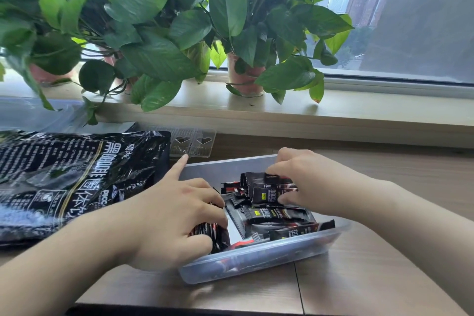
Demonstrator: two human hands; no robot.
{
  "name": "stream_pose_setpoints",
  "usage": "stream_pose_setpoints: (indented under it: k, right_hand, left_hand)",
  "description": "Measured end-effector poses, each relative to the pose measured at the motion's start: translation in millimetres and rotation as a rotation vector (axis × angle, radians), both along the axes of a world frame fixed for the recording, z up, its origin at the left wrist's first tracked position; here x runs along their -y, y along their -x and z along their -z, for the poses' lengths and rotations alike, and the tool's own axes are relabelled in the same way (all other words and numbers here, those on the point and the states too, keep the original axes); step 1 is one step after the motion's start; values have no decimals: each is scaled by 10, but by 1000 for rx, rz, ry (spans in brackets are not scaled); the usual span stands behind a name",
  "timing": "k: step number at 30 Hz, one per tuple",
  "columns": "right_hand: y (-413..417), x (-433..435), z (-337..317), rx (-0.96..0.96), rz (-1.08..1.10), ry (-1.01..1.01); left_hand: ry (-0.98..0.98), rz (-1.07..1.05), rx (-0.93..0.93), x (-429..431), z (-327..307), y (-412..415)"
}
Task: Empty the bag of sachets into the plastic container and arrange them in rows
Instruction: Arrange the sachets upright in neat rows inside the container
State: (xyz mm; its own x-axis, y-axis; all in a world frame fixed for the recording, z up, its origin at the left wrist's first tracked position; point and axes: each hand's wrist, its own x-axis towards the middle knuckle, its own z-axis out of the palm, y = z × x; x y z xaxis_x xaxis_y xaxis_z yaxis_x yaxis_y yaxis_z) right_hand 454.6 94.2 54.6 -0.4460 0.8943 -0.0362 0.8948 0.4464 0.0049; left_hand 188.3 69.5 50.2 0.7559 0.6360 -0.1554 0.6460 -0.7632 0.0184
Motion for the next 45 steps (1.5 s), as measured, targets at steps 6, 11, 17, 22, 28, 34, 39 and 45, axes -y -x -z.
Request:
stream_pose_setpoints:
  k: [6,11,17,22,28,34,39,45]
  right_hand:
    - [84,-42,45,148,-40,-143]
    - [52,-44,9,64,-22,-77]
    - [27,11,-38,24,-17,-94]
    - [50,80,-87,-63,33,-215]
    - [194,182,-292,-460,169,-252]
    - [445,148,-420,-621,304,38]
    - [625,101,-179,-403,391,372]
    - [772,38,47,-437,415,384]
  left_hand:
    - [3,-2,1,1,0,2]
    - [5,-5,-1,4,-8,1]
    - [8,-5,11,3,-7,8]
    - [-1,-15,17,12,-3,4]
    - [3,-17,27,28,-9,-3]
    - [-8,-24,17,25,-11,-12]
    - [-13,-34,47,36,-6,-16]
    - [-31,-55,102,44,-6,-14]
